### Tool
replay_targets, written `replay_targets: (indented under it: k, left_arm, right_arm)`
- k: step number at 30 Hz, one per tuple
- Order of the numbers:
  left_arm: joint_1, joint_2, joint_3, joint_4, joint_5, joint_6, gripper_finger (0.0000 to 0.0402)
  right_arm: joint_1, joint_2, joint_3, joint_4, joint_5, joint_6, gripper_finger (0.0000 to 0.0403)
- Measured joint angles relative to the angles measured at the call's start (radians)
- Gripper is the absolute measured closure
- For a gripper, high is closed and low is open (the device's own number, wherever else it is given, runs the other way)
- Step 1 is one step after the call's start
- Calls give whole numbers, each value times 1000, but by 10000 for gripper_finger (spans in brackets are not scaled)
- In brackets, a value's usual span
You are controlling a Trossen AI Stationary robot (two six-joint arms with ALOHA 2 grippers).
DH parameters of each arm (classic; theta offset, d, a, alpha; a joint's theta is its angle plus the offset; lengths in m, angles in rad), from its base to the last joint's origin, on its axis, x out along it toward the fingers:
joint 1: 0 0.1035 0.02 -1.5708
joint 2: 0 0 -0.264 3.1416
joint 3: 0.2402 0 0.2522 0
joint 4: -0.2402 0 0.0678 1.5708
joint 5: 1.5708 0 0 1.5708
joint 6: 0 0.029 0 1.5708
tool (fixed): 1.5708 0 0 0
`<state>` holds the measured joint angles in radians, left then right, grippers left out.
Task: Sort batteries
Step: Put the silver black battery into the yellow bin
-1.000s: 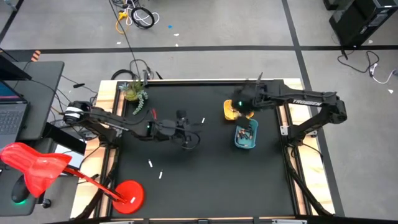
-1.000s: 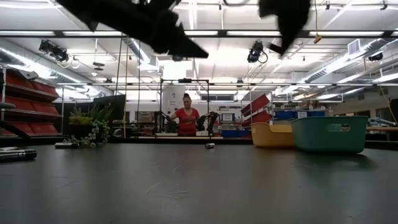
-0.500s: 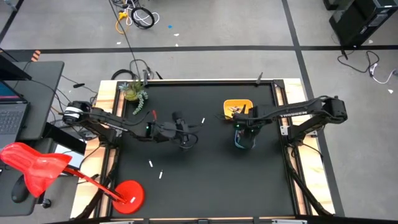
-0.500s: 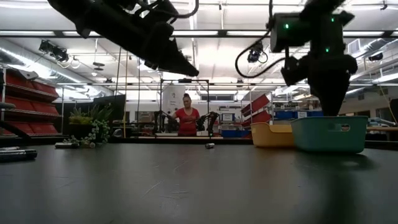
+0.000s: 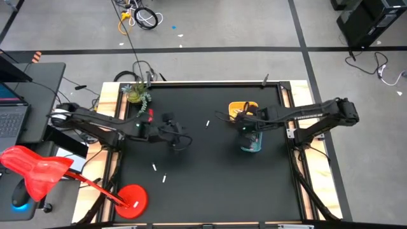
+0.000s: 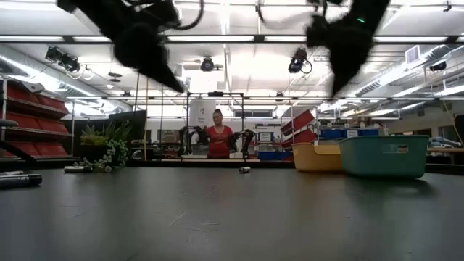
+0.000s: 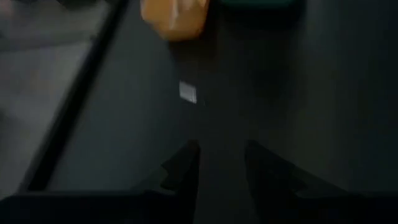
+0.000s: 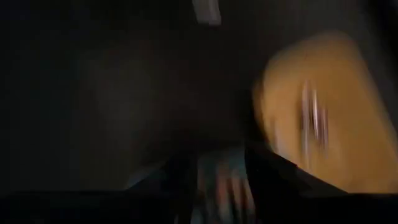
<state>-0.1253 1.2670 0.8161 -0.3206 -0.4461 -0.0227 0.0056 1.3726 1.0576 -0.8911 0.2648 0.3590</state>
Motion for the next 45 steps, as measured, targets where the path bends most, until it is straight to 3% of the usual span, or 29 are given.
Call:
replay_targets:
  k: [6, 9, 13, 16, 21, 26, 35, 45]
  left_arm:
    - [31, -39, 16, -462, 126, -154, 271]
    - [34, -37, 8, -592, 184, -195, 271]
    - [33, -39, -7, -703, 162, -199, 271]
    - [34, -46, -33, -728, 164, -199, 271]
    - [40, -43, -82, -691, 187, -272, 271]
    - [54, -59, -80, -577, 130, -481, 271]
    - [60, -26, -168, -528, 109, -758, 271]
    - [59, -22, -233, -517, 104, -819, 271]
  right_arm:
    - [58, 18, -99, 751, 65, -264, 273]
    - [81, 38, -181, 1114, 68, -378, 277]
    - [94, 73, -297, 1457, 67, -456, 281]
    - [98, 113, -362, 1605, 67, -457, 282]
    - [105, 184, -411, 1681, 56, -445, 283]
    - [123, 228, -412, 1748, 56, -489, 287]
    - [137, 203, -414, 1743, 55, -579, 289]
    - [115, 202, -415, 1778, 6, -632, 294]
